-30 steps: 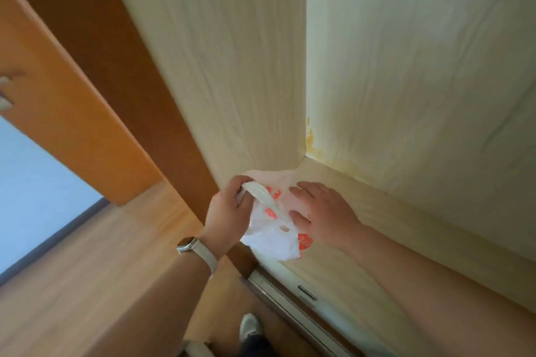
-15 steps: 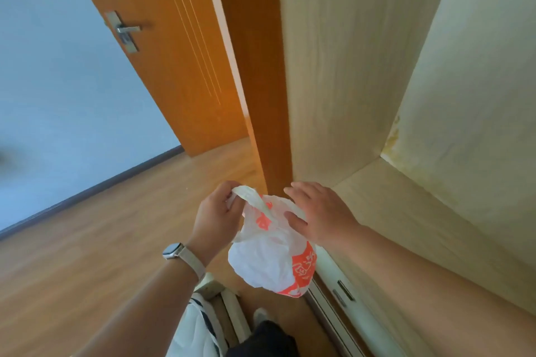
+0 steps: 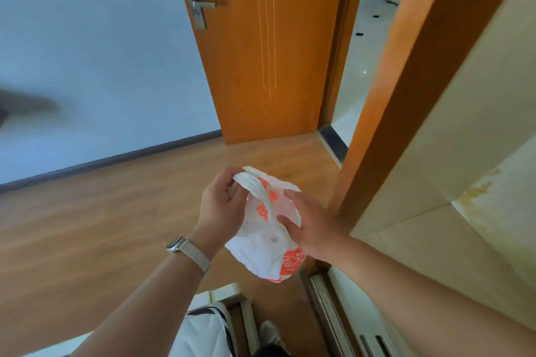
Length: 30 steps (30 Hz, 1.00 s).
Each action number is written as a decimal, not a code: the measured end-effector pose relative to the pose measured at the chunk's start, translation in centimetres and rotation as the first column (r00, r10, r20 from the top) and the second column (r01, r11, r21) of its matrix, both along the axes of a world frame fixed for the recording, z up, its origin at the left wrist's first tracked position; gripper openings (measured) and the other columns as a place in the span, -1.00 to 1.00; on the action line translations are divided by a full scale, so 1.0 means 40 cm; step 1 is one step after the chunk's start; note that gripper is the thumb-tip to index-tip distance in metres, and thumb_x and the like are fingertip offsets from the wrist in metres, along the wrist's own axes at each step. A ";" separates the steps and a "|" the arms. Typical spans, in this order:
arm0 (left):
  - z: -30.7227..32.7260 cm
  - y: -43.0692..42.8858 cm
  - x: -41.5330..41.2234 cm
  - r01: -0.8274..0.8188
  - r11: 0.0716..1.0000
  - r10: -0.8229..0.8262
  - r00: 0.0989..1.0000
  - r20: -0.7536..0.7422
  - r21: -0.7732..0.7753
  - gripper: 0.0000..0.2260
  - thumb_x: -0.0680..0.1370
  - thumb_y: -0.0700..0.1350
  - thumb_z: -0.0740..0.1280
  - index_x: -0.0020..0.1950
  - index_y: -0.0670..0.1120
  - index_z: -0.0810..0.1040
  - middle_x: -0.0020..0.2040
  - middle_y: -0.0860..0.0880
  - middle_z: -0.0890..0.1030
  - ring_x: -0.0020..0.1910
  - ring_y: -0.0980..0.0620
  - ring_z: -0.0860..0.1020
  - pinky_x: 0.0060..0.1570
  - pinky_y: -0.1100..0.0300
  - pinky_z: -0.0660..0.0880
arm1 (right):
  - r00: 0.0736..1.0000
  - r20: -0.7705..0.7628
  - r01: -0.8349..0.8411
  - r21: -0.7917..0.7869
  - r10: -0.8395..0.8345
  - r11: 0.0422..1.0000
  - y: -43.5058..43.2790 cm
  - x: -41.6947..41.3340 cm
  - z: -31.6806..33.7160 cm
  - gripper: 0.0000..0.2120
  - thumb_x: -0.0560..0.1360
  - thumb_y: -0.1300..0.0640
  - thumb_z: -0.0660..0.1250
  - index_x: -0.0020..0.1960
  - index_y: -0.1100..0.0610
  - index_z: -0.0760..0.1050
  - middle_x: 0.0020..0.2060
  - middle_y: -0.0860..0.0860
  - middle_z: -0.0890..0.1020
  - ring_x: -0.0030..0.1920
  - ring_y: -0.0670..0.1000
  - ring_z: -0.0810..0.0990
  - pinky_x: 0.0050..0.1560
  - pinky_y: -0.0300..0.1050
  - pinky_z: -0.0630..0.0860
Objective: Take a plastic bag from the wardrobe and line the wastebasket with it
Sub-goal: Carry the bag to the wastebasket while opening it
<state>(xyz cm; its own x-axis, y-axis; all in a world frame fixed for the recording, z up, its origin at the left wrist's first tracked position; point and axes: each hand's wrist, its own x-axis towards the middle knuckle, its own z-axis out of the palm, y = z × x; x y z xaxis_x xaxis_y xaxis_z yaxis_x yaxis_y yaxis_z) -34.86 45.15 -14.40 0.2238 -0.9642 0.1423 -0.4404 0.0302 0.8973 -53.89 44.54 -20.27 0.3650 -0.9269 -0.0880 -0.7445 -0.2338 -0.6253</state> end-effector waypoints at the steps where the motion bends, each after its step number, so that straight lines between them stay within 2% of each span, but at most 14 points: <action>1: 0.002 -0.023 0.027 -0.009 1.000 0.009 1.000 -0.018 0.004 -0.70 0.56 -0.25 0.28 -0.15 0.18 0.53 -0.21 0.14 0.61 -0.23 0.28 0.53 -0.31 0.43 0.45 | 1.000 0.020 -0.004 0.013 0.004 1.000 -0.028 0.028 -0.004 -0.46 0.58 -0.30 0.17 0.49 -0.19 0.11 0.43 -0.21 0.34 0.41 -0.09 0.35 0.30 -0.10 0.38; 4: 0.006 -0.091 0.109 -0.029 0.999 0.030 0.998 -0.048 0.013 -0.72 0.56 -0.24 0.26 -0.13 0.17 0.54 -0.19 0.15 0.62 -0.22 0.26 0.54 -0.25 0.34 0.49 | 0.996 0.087 0.013 0.054 -0.018 0.998 -0.108 0.109 -0.011 -0.48 0.57 -0.32 0.17 0.47 -0.22 0.17 0.39 -0.23 0.39 0.35 -0.11 0.41 0.30 -0.09 0.43; 6: 0.015 -0.128 0.163 -0.050 0.999 0.050 0.997 -0.060 0.005 -0.73 0.57 -0.24 0.25 -0.11 0.16 0.54 -0.16 0.15 0.63 -0.18 0.24 0.56 -0.21 0.28 0.52 | 0.987 0.155 0.033 0.093 -0.047 0.995 -0.153 0.161 -0.009 -0.48 0.56 -0.35 0.17 0.45 -0.22 0.21 0.36 -0.23 0.42 0.31 -0.12 0.44 0.31 0.00 0.49; 9: 0.038 -0.166 0.238 -0.094 0.995 0.093 0.991 -0.096 -0.011 -0.73 0.59 -0.23 0.24 -0.10 0.15 0.54 -0.14 0.13 0.63 -0.16 0.21 0.58 -0.19 0.29 0.51 | 0.963 0.257 0.041 0.145 -0.077 0.989 -0.208 0.235 0.003 -0.50 0.57 -0.34 0.16 0.44 -0.21 0.25 0.35 -0.20 0.44 0.31 -0.10 0.44 0.32 0.06 0.48; 11: 0.053 -0.182 0.290 -0.132 0.991 0.128 0.984 -0.123 -0.030 -0.78 0.59 -0.22 0.25 -0.09 0.10 0.55 -0.15 0.09 0.63 -0.15 0.13 0.59 -0.16 0.19 0.55 | 0.955 0.285 0.036 0.164 -0.082 0.986 -0.239 0.285 0.013 -0.52 0.57 -0.31 0.18 0.44 -0.20 0.26 0.36 -0.19 0.43 0.33 -0.09 0.43 0.33 0.07 0.47; 13: 0.066 -0.191 0.340 -0.177 0.983 0.170 0.976 -0.138 -0.040 -0.78 0.58 -0.22 0.25 -0.08 0.09 0.56 -0.18 0.13 0.63 -0.16 0.15 0.59 -0.15 0.17 0.55 | 0.949 0.309 0.011 0.181 -0.067 0.983 -0.266 0.337 0.023 -0.54 0.56 -0.32 0.19 0.41 -0.25 0.26 0.35 -0.22 0.44 0.32 -0.09 0.44 0.31 0.09 0.48; 16: 0.080 -0.197 0.410 -0.238 0.970 0.227 0.961 -0.160 -0.058 -0.78 0.56 -0.23 0.24 -0.09 0.09 0.57 -0.21 0.17 0.63 -0.18 0.13 0.59 -0.15 0.15 0.54 | 0.942 0.334 -0.042 0.188 -0.024 0.981 -0.300 0.419 0.043 -0.56 0.56 -0.32 0.19 0.40 -0.26 0.27 0.33 -0.23 0.44 0.31 -0.09 0.44 0.30 0.05 0.48; 20: 0.093 -0.199 0.493 -0.322 0.945 0.305 0.932 -0.195 -0.063 -0.83 0.58 -0.19 0.24 -0.03 0.02 0.60 -0.14 0.08 0.66 -0.10 0.02 0.62 -0.08 0.03 0.60 | 0.931 0.361 -0.126 0.194 0.049 0.973 -0.339 0.517 0.067 -0.58 0.57 -0.29 0.19 0.39 -0.26 0.27 0.29 -0.25 0.44 0.27 -0.11 0.43 0.23 -0.05 0.46; 25: 0.098 -0.207 0.571 -0.431 0.899 0.408 0.888 -0.212 -0.074 -0.82 0.58 -0.22 0.22 -0.05 -0.01 0.59 -0.19 0.09 0.63 -0.22 0.19 0.58 -0.20 0.21 0.51 | 0.904 0.407 -0.235 0.213 0.132 0.948 -0.400 0.629 0.067 -0.68 0.57 -0.28 0.19 0.30 -0.31 0.27 0.23 -0.24 0.46 0.24 -0.10 0.44 0.25 0.02 0.49; 28: 0.085 -0.227 0.621 -0.499 0.865 0.480 0.853 -0.205 -0.052 -0.84 0.58 -0.20 0.24 -0.05 0.00 0.59 -0.19 0.05 0.64 -0.19 0.10 0.59 -0.19 0.13 0.56 | 0.892 0.415 -0.290 0.219 0.180 0.932 -0.448 0.702 0.054 -0.72 0.59 -0.24 0.20 0.28 -0.31 0.30 0.22 -0.22 0.50 0.22 -0.08 0.48 0.20 0.02 0.52; 30: 0.078 -0.248 0.654 -0.544 0.838 0.529 0.825 -0.197 -0.029 -0.85 0.59 -0.18 0.24 -0.04 0.01 0.59 -0.18 0.03 0.65 -0.19 0.08 0.60 -0.18 0.12 0.57 | 0.883 0.419 -0.334 0.238 0.213 0.912 -0.487 0.752 0.039 -0.77 0.59 -0.22 0.22 0.23 -0.33 0.31 0.19 -0.23 0.52 0.18 -0.10 0.51 0.10 -0.08 0.54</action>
<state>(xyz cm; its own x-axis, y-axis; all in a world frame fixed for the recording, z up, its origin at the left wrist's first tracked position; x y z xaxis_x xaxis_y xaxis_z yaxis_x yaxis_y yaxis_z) -8.71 35.24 -11.26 0.7310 -0.6712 0.1231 -0.2454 -0.0902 0.9652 -23.80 25.06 -18.71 0.6604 -0.7367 -0.1453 -0.3723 -0.1533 -0.9154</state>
